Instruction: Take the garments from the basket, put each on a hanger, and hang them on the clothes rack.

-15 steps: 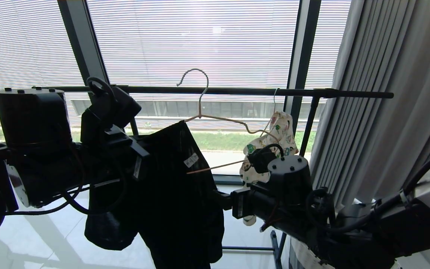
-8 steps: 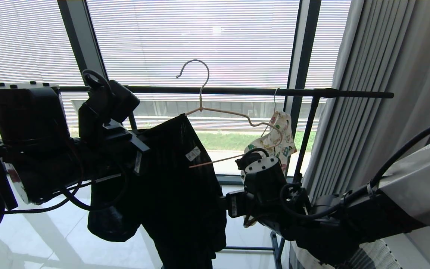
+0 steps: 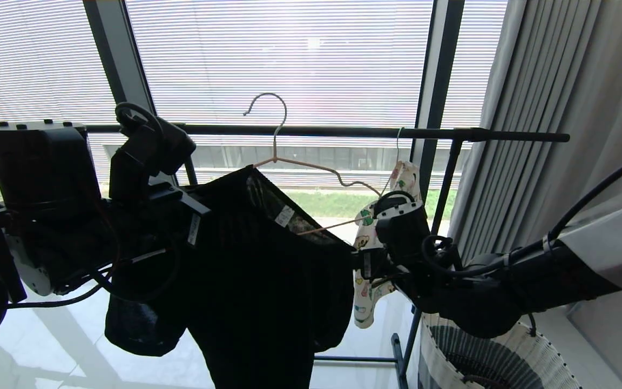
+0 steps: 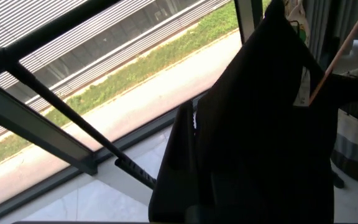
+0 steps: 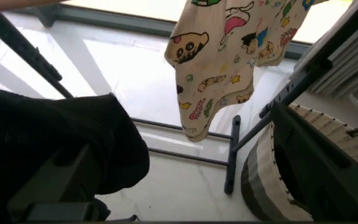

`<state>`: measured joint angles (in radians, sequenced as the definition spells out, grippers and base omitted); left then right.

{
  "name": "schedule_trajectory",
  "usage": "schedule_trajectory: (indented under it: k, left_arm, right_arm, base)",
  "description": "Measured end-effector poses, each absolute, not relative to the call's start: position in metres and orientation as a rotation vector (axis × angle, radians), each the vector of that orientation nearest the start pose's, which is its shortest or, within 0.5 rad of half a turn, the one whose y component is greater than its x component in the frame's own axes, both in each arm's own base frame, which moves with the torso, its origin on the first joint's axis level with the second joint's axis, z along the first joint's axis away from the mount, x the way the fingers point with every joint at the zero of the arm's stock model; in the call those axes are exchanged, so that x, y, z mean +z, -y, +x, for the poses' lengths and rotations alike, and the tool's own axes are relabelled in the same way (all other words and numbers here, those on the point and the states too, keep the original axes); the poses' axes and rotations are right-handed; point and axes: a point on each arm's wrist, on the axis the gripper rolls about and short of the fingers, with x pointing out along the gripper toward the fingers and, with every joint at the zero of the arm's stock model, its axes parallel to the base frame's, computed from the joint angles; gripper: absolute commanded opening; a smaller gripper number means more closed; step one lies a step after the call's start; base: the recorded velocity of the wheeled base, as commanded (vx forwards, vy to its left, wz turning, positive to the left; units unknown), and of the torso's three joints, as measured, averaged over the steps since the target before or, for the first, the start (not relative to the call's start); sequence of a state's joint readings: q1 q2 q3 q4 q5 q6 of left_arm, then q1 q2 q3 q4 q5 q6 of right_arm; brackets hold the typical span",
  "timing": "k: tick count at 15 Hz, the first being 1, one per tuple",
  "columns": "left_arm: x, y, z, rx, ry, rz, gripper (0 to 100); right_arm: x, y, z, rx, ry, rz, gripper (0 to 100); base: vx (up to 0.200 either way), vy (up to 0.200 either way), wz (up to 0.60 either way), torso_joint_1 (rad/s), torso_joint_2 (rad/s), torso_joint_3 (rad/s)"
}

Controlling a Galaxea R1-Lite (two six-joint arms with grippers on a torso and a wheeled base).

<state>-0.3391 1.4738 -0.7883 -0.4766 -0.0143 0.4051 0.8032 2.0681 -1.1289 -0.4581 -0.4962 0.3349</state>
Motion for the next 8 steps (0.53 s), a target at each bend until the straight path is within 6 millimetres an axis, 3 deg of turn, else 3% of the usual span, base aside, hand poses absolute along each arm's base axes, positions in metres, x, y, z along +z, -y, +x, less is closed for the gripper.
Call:
schedule_trajectory:
  k: [3, 8]
  left_arm:
    - [0.225, 0.081, 0.233, -0.379, -0.133, 0.433, 0]
    - [0.231, 0.076, 0.222, -0.376, -0.106, 0.425, 0]
  right_arm:
    - [0.143, -0.252, 0.305, 0.175, -0.373, -0.005, 100]
    - [0.161, -0.236, 0.310, 0.151, -0.353, -0.014, 100]
  base:
    - [0.000, 0.000, 0.00, 0.000, 0.00, 0.000]
    - [0.000, 0.000, 0.00, 0.000, 0.00, 0.000]
